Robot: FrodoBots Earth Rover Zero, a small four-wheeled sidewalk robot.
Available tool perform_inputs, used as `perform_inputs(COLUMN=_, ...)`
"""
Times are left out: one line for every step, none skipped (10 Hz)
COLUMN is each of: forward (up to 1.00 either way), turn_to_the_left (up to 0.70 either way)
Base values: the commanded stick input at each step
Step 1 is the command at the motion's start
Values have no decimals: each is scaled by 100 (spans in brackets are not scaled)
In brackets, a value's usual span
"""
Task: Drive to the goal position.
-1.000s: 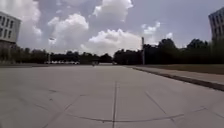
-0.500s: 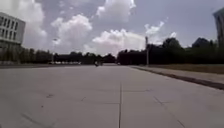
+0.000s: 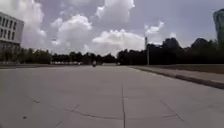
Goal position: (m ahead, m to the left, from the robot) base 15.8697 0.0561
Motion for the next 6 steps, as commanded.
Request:
perform_inputs(forward=70, turn_to_the_left=-2)
perform_inputs(forward=70, turn_to_the_left=6)
perform_inputs(forward=70, turn_to_the_left=6)
perform_inputs(forward=70, turn_to_the_left=6)
perform_inputs(forward=70, turn_to_the_left=6)
perform_inputs(forward=70, turn_to_the_left=6)
